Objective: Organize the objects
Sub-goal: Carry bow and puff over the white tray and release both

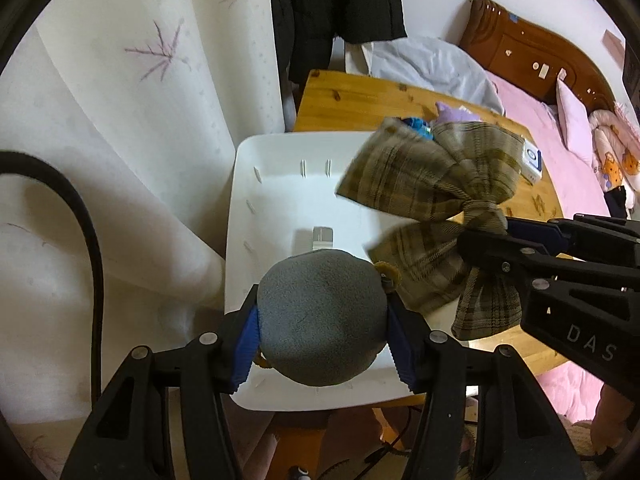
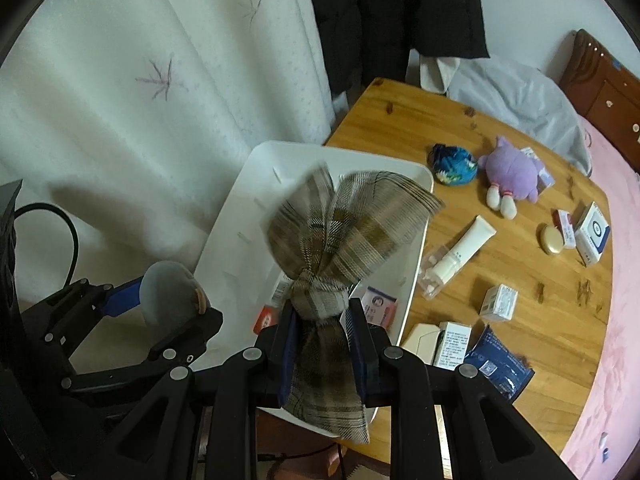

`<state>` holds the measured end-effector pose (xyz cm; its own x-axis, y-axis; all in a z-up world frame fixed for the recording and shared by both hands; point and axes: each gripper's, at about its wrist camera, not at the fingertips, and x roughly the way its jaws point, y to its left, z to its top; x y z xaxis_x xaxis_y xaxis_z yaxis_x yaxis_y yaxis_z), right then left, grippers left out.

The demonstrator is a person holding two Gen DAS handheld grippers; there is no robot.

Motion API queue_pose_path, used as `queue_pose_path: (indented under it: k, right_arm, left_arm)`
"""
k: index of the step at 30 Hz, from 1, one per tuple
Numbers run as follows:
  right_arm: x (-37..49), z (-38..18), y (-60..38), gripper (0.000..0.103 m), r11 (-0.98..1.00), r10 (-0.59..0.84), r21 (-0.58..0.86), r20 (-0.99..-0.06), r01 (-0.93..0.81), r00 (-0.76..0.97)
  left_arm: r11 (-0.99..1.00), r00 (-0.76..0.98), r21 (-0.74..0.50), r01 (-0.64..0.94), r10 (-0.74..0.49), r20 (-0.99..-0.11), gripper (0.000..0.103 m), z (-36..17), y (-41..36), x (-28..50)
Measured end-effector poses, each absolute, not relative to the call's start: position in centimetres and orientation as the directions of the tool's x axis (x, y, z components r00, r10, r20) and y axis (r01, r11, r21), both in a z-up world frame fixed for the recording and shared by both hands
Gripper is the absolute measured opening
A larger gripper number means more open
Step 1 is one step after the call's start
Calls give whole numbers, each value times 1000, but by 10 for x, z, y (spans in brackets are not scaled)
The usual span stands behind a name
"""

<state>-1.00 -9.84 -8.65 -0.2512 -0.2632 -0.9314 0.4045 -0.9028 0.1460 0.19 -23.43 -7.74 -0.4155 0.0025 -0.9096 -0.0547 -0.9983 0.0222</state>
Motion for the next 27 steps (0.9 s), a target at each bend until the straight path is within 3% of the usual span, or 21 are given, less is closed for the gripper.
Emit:
queue_pose_path:
  k: [4,8,12,17,27]
  right_arm:
    - [-10,-93,-103,26,-896,-254,142,-941,420,-224]
    - [-11,-94,-102,35,-896,-252,142,-943,420,-219]
    - [-11,-94,-102,36,-897,-248,134,-942,421,-227]
    - [-12,-92,-99,43,-900,-245,127,-939,417,-241]
    - [-11,-87,-89,44,-906,-244,124,-934,404,-262]
  left_arm:
    - [-999,-382,20,-48,0,-924,66,-84,-234,1]
    - [-998,-347,22,-52,-3,-938,70,-90,-232,0]
    - [-997,-334,38,-69,-13,-942,85,-95,-227,1]
    - [-993,-355,68,-93,-30,-934,90,-92,-220,0]
    - [-996,-353,61,-57,-37,-935,91,-90,-221,-4]
